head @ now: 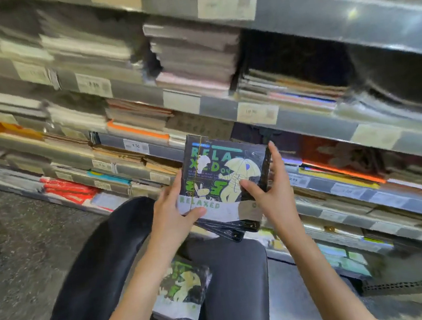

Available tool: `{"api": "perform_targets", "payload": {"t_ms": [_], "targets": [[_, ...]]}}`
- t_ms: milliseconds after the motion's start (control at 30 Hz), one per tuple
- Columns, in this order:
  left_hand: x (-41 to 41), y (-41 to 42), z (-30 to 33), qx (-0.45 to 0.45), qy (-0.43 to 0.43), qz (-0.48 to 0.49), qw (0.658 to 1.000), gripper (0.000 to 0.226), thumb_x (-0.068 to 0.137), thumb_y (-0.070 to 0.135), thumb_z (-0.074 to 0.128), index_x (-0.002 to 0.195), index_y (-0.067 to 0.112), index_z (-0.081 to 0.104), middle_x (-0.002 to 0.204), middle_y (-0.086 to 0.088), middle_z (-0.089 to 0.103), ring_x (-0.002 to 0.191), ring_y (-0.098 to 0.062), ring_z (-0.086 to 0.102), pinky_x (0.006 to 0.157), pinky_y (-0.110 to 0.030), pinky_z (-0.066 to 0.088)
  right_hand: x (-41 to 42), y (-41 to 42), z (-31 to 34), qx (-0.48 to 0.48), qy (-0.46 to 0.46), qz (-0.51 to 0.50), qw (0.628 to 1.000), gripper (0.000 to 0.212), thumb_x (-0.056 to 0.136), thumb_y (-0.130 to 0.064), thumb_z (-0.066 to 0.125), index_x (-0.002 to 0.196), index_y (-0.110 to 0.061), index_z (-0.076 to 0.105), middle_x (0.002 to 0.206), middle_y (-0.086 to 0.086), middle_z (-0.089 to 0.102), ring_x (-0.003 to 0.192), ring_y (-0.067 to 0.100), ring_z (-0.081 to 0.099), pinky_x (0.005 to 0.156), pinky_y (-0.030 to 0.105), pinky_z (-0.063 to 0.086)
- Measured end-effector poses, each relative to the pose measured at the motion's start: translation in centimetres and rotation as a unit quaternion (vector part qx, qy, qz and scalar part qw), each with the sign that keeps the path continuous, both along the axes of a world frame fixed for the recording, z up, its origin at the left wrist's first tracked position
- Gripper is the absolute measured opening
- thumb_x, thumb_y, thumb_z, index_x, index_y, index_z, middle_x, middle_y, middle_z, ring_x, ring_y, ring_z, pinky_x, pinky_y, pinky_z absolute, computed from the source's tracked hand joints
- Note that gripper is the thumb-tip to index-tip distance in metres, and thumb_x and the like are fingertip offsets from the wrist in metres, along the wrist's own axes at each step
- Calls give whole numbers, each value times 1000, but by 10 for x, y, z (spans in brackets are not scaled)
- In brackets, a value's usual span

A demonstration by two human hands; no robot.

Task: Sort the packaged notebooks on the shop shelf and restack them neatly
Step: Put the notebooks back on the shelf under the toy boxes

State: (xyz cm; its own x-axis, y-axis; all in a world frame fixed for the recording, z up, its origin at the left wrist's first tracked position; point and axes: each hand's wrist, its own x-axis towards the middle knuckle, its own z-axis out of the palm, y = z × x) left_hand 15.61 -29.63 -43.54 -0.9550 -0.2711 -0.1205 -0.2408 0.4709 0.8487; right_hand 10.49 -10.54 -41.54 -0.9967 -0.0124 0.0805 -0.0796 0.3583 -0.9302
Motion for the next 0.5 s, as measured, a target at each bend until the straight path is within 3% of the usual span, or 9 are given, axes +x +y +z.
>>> {"api": "perform_targets", "payload": {"t_ms": [200, 367, 433, 500], "targets": [[-19, 14, 100, 17, 101, -14, 995, 90, 77, 23, 73, 145, 40, 16, 129, 5, 40, 120, -10, 36, 102, -32, 30, -13, 14, 106, 3, 101, -17, 995, 90, 77, -22, 75, 136, -58, 17, 135, -10, 48, 124, 15, 47, 104, 45, 39], [-26, 21, 170, 22, 180, -46, 982, 88, 78, 22, 72, 143, 44, 16, 126, 10, 44, 119, -10, 41, 106, -37, 34, -13, 22, 184, -14, 158, -34, 987, 86, 77, -22, 75, 139, -49, 21, 135, -7, 50, 122, 12, 49, 104, 43, 42], [-29, 24, 198, 25, 197, -58, 978, 89, 79, 20, 72, 145, 39, 14, 125, 12, 42, 113, -4, 42, 101, -28, 33, -13, 24, 210, -9, 194, -44, 980, 85, 77, -25, 75, 137, -50, 21, 132, -5, 53, 120, 15, 52, 101, 45, 43], [-32, 26, 223, 16, 213, -63, 975, 91, 79, 24, 72, 146, 36, 12, 127, 10, 42, 116, -4, 39, 102, -29, 33, -12, 27, 235, -10, 219, -52, 974, 83, 77, -26, 74, 137, -49, 22, 131, -3, 54, 117, 17, 55, 97, 46, 46]]}}
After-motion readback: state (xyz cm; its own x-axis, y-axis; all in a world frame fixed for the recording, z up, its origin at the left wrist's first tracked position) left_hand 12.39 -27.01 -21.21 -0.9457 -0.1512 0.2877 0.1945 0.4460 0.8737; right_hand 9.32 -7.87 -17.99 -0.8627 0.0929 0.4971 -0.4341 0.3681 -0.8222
